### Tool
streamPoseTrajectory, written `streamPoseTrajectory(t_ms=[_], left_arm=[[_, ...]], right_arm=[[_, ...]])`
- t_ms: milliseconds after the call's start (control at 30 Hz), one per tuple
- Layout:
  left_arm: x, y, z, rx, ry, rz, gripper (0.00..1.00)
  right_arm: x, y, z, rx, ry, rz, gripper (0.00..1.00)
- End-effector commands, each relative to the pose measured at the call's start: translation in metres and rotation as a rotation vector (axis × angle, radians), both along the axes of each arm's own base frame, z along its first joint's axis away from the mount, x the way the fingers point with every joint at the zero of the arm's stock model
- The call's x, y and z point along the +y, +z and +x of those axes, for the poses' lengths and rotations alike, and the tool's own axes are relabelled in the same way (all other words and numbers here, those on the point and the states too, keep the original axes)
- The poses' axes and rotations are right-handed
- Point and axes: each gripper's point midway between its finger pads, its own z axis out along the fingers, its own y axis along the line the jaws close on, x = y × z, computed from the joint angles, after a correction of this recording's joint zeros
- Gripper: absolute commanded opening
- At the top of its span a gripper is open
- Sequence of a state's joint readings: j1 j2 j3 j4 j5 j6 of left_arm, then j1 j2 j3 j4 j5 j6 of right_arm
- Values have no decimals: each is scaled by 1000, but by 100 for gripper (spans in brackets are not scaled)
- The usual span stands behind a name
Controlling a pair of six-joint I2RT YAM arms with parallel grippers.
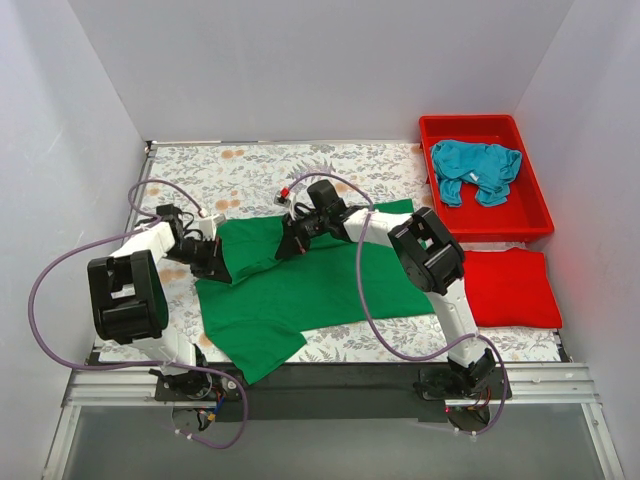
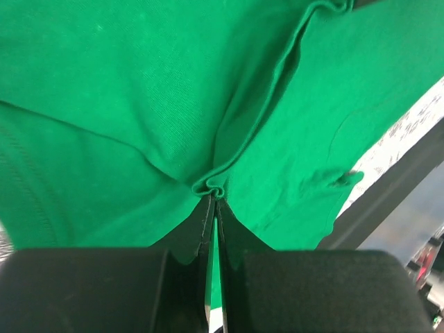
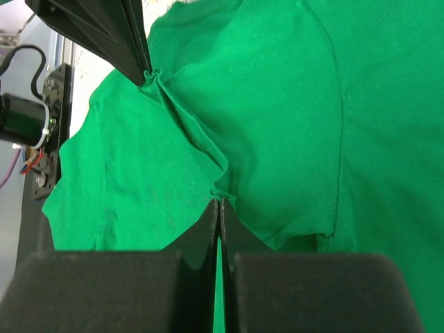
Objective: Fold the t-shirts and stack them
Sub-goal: Fold the tshirt
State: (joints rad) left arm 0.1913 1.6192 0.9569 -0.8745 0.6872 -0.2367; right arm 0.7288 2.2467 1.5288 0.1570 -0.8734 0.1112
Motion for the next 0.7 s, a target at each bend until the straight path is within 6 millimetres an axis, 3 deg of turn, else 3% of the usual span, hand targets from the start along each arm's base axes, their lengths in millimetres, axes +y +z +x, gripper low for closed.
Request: streamPoseTrajectory(t_ms=[0,133,167,233,300,433,533,667], left_arm=[[-1,5,-8,-57,-69,41,0],[1,-1,-16,-41,-111,86,8],[2,0,-17,-44,-121,90,16],[3,5,-14,-59,-129,94,20],[1,16,-8,-80,-137,78,26],[-7,40,14,-137,-106,21,27],[-11,51,35,-169,-52,-16,27],[16,43,82,-215,151,124,27]], right_arm=[[-3,25,-9,-55,56,41,1],[-8,20,-17,-39,97,30,9],[-9,21,-20,-30,107,32,16],[-12,23,-23,-35,121,28,37],[-16,25,-26,-45,134,27,49],[-27,47,-20,-74,119,43,50],[-46,58,4,-63,54,40,47],[-95,47,63,-92,-126,-113,45]])
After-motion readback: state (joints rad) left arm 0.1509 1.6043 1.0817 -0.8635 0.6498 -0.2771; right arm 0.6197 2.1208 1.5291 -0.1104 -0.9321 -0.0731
